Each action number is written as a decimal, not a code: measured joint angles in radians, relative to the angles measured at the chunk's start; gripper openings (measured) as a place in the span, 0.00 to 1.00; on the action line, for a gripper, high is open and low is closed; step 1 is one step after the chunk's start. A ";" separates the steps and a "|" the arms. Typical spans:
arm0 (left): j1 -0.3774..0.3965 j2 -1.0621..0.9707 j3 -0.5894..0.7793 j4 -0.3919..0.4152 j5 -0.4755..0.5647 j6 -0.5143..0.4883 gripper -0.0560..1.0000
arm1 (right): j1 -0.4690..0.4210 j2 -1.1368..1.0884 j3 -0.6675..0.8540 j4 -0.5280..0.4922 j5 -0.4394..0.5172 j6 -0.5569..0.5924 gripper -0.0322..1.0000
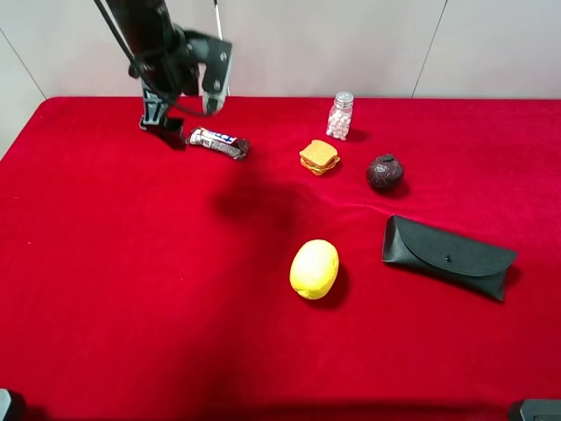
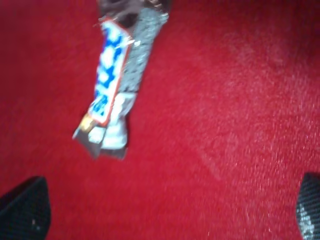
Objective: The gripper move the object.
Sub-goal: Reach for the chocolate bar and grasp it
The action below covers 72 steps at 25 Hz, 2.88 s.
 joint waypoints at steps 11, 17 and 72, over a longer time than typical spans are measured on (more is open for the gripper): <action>0.000 0.113 -0.079 0.024 -0.068 0.092 0.98 | 0.000 0.000 0.000 0.000 0.000 0.000 0.70; 0.000 0.196 -0.171 0.026 -0.069 0.092 0.98 | 0.000 0.000 0.000 0.000 0.001 0.001 0.70; -0.020 0.313 -0.232 -0.033 0.001 0.092 0.62 | 0.000 0.000 0.000 0.000 0.001 0.001 0.70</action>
